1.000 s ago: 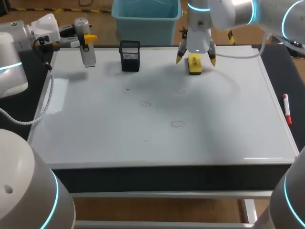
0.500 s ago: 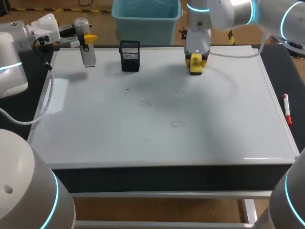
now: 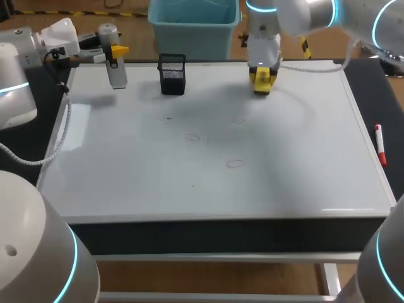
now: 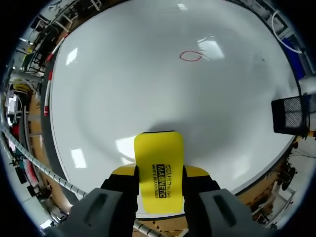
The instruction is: Pick up the inspection probe, press it on each red-marked spot on the whiteboard one by one, put down the probe, pick up the eraser, and wipe off all the red marks.
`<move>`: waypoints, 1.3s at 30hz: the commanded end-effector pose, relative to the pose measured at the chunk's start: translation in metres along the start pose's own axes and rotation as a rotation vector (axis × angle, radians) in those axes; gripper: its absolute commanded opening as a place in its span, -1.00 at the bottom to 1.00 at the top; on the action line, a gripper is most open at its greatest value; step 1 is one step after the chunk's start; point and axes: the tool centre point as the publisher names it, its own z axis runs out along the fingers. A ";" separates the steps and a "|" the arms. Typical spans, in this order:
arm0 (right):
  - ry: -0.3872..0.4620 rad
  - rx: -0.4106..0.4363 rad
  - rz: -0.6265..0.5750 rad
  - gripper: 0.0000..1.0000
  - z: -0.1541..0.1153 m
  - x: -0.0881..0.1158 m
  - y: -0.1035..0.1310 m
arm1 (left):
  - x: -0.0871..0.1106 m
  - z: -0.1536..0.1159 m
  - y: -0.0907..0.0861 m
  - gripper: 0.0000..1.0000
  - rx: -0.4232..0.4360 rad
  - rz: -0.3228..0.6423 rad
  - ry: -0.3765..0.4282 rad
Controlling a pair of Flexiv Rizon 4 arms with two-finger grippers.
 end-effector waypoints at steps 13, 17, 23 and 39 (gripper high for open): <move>-0.028 0.010 0.285 -1.00 -0.025 0.097 -0.012 | -0.001 0.000 0.000 -1.00 0.003 0.002 0.001; -0.042 0.006 0.353 -1.00 -0.025 0.119 -0.011 | -0.001 0.000 0.000 -1.00 0.003 0.002 0.001; -0.043 0.002 0.426 -1.00 -0.024 0.141 -0.006 | -0.001 0.000 0.000 -1.00 0.003 0.002 0.001; -0.040 0.004 0.499 -1.00 -0.020 0.169 -0.010 | -0.001 0.000 0.000 -1.00 0.003 0.002 0.001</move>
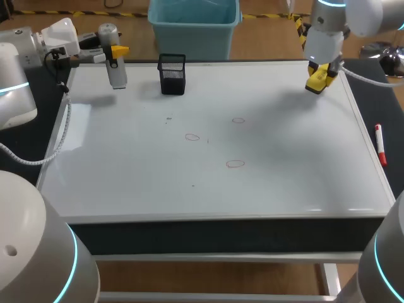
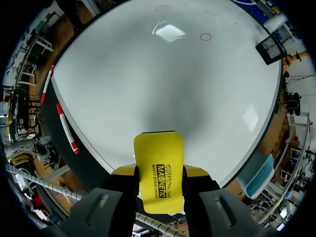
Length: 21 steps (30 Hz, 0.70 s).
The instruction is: Pick up the inspection probe, press it on each red-marked spot on the whiteboard one by one, put down the probe, pick up the eraser, and wipe off all the red marks.
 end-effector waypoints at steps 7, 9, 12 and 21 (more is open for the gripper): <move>-0.010 -0.009 0.017 -1.00 -0.002 0.004 -0.006 | -0.001 0.000 0.000 -1.00 0.003 0.002 0.001; -0.010 -0.009 0.017 -1.00 -0.002 0.004 -0.006 | -0.001 0.000 0.000 -1.00 0.003 0.002 0.001; -0.010 -0.009 0.017 -1.00 -0.002 0.004 -0.006 | -0.001 0.000 0.000 -1.00 0.003 0.002 0.001; -0.010 -0.009 0.017 -1.00 -0.002 0.004 -0.006 | -0.001 0.000 0.000 -1.00 0.003 0.002 0.001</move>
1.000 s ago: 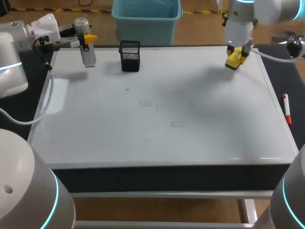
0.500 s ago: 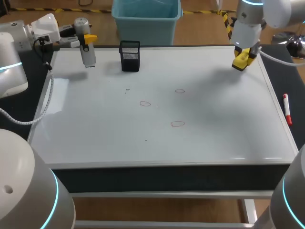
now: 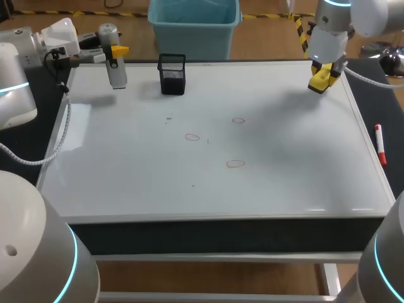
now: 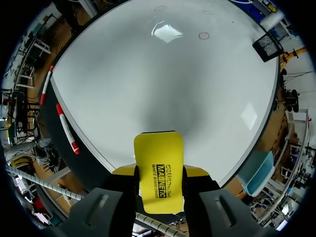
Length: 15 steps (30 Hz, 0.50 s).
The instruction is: Pick up the inspection probe, press it on each red-marked spot on the whiteboard one by one, put down the probe, pick up the eraser, and wipe off all the red marks.
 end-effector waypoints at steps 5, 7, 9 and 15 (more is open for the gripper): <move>0.004 0.000 -0.002 -1.00 -0.001 0.000 -0.001 | -0.001 0.000 0.000 -1.00 0.003 0.002 0.001; 0.004 0.000 -0.002 -1.00 -0.001 0.000 -0.001 | -0.001 0.000 0.000 -1.00 0.003 0.002 0.001; 0.004 0.000 -0.002 -1.00 -0.001 0.000 -0.001 | 0.006 0.002 0.000 -1.00 -0.002 0.014 0.006; 0.004 0.000 -0.002 -1.00 -0.001 0.000 -0.001 | 0.050 0.016 0.001 -1.00 -0.009 0.043 0.046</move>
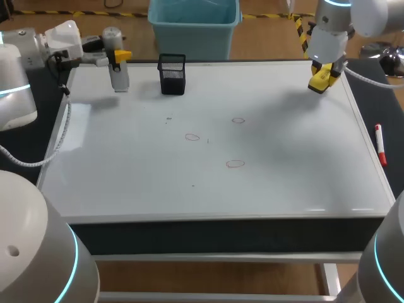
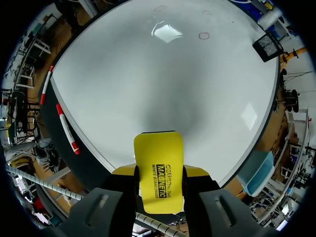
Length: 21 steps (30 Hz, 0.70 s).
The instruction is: Pick up the inspection probe, press it on each red-marked spot on the whiteboard one by one, put down the probe, pick up the eraser, and wipe off all the red marks.
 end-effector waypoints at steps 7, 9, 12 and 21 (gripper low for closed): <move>0.004 0.000 -0.002 -1.00 -0.001 0.000 -0.001 | 0.071 0.026 -0.016 -1.00 0.048 0.020 0.047; 0.004 0.000 -0.002 -1.00 -0.001 0.000 -0.001 | 0.084 0.034 -0.018 -1.00 0.073 0.019 0.075; 0.004 0.000 -0.002 -1.00 -0.001 0.000 -0.001 | 0.101 0.048 -0.018 -1.00 0.089 0.016 0.124; 0.004 0.000 -0.002 -1.00 -0.001 0.000 -0.001 | 0.148 0.091 -0.017 -1.00 0.113 0.011 0.291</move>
